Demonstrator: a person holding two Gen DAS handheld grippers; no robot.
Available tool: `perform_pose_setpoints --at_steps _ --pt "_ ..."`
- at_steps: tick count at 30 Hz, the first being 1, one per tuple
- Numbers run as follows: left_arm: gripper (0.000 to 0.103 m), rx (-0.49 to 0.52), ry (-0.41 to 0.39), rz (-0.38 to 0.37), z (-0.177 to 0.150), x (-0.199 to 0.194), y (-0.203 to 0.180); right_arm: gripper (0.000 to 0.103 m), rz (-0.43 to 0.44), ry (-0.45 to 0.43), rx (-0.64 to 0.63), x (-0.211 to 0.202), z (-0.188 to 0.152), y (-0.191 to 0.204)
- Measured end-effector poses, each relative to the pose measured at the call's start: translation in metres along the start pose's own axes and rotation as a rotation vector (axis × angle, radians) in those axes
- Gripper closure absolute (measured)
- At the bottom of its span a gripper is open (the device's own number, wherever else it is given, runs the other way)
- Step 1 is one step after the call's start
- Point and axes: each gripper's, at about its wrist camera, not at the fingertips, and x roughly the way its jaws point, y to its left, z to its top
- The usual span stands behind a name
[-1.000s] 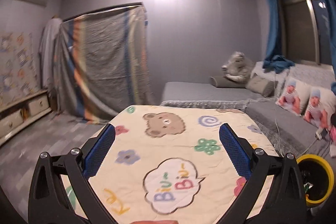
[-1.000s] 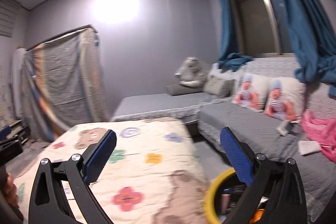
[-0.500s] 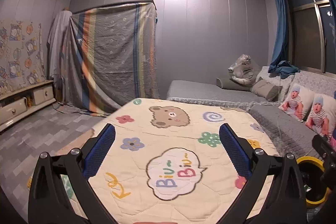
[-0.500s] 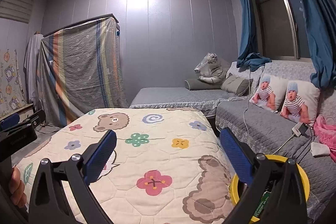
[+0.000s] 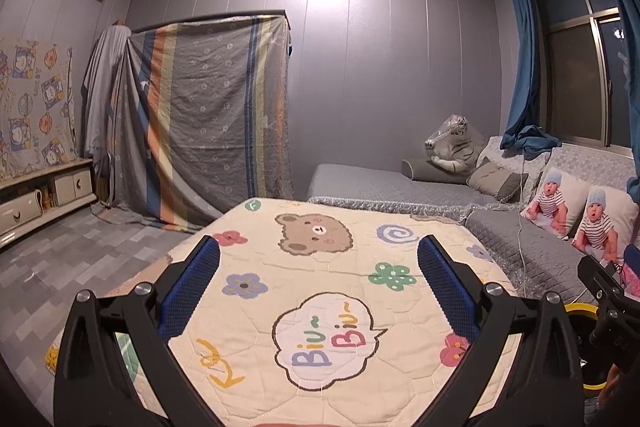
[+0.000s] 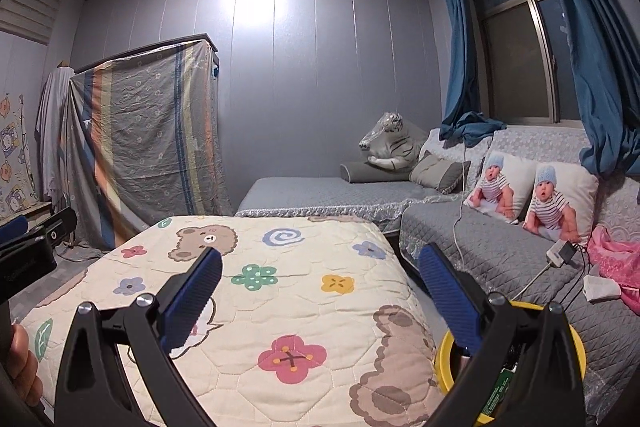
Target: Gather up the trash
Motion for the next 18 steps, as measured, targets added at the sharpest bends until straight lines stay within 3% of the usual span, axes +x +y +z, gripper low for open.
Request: perform_pose_setpoints --at_steps 18 --pt "0.008 0.024 -0.060 -0.011 0.012 -0.007 -0.010 0.008 -0.021 -0.022 0.010 -0.001 0.006 0.000"
